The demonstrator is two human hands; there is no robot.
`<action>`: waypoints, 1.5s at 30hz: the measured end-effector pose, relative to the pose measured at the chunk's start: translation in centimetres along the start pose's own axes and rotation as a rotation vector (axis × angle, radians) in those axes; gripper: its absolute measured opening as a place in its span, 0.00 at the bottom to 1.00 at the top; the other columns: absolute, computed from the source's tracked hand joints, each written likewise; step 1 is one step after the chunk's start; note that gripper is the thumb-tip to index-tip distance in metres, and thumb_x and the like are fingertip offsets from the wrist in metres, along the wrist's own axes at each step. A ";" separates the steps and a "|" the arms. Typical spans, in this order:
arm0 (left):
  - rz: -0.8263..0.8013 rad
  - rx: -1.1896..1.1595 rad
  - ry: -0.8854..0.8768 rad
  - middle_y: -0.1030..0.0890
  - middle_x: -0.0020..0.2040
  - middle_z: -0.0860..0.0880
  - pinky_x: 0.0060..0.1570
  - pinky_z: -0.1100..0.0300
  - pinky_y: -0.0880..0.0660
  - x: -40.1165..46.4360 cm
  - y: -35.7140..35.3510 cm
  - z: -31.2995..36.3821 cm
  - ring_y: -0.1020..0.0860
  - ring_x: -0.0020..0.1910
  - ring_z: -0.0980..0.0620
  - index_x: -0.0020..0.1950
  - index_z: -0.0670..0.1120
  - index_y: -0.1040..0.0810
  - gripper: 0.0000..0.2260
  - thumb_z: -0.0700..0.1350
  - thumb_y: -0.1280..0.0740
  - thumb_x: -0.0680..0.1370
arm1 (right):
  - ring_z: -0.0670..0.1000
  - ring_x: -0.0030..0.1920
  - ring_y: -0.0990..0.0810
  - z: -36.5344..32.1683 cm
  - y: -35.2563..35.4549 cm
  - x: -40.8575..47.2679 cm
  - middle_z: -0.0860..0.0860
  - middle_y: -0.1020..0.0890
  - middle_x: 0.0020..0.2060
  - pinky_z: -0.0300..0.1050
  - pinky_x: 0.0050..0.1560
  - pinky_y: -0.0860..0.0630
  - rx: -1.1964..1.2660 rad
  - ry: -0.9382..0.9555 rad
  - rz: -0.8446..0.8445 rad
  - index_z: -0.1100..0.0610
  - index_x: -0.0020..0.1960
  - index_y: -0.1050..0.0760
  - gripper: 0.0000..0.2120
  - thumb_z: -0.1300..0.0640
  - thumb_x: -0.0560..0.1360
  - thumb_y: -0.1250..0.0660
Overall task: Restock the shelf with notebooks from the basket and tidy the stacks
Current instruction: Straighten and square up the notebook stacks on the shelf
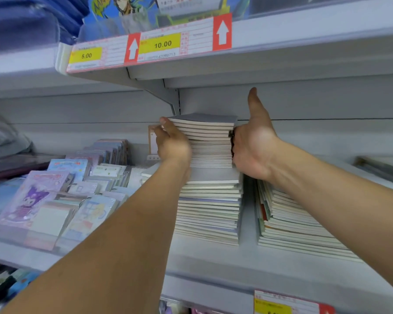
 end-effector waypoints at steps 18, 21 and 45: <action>0.050 -0.065 -0.242 0.24 0.45 0.51 0.43 0.64 0.31 0.5 0.4 -0.1 0.26 0.44 0.53 0.59 0.45 0.24 0.15 0.49 0.47 0.85 | 0.57 0.67 0.25 0.6 -0.5 3.5 0.52 0.26 0.71 0.58 0.71 0.31 -0.040 0.113 0.331 0.49 0.76 0.36 0.40 0.26 0.73 0.51; 0.011 -0.056 -0.215 0.26 0.40 0.52 0.39 0.66 0.32 0.5 0.1 -0.2 0.27 0.42 0.52 0.56 0.45 0.26 0.16 0.53 0.48 0.84 | 0.57 0.60 0.19 0.8 -0.5 3.2 0.51 0.20 0.64 0.59 0.63 0.24 -0.009 0.121 0.281 0.48 0.71 0.31 0.38 0.25 0.73 0.51; 0.039 0.056 0.005 0.40 0.75 0.47 0.54 0.56 0.42 -0.7 -0.5 1.0 0.35 0.68 0.43 0.74 0.53 0.43 0.22 0.60 0.53 0.82 | 0.59 0.57 0.17 0.9 1.4 4.5 0.57 0.16 0.54 0.57 0.65 0.25 0.309 0.024 0.255 0.53 0.55 0.20 0.38 0.22 0.71 0.46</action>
Point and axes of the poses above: each hand's wrist, its own x-axis towards the middle knuckle, its own y-axis out of the back of the hand, z = x × y, the point moved 3 cm from there along x, towards the middle knuckle
